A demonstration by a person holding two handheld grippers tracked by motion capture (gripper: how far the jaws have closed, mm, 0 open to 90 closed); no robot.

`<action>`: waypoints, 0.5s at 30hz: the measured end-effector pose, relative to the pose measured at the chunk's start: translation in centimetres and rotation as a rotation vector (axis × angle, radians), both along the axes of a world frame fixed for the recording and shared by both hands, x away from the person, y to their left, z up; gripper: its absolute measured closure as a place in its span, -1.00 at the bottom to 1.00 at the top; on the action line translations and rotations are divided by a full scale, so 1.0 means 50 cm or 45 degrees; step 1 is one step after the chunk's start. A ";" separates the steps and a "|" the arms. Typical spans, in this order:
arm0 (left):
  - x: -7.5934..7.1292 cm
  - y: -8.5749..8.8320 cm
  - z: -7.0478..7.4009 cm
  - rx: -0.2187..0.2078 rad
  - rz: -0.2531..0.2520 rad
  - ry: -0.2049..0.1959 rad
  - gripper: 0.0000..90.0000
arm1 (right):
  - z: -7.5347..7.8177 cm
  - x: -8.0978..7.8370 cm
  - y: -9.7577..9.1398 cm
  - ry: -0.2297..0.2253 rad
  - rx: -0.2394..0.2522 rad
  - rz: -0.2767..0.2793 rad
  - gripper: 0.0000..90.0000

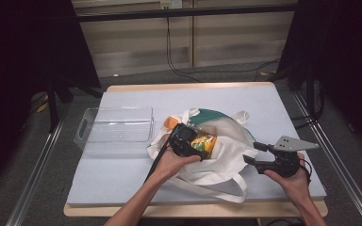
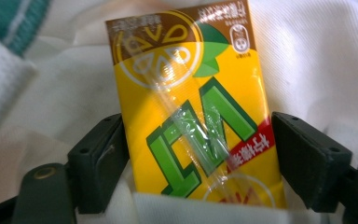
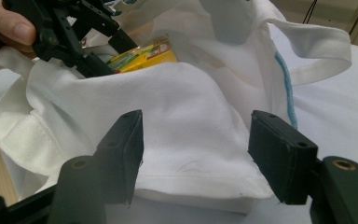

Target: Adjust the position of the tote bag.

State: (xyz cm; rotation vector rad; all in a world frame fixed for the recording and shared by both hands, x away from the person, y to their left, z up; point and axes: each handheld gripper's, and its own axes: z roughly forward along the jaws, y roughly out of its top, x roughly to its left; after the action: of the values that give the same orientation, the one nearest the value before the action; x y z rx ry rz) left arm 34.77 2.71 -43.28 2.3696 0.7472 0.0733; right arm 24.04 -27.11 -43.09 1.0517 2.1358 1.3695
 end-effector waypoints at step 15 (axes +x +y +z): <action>0.028 -0.010 0.012 0.013 0.041 0.088 -0.53 | -0.001 0.002 -0.001 0.004 -0.001 -0.003 -0.21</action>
State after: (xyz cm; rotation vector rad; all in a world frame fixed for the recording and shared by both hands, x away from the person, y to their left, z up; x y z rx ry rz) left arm 36.15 2.20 -42.67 2.3808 0.8193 0.0091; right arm 24.16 -27.14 -43.16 1.0559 2.1366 1.3666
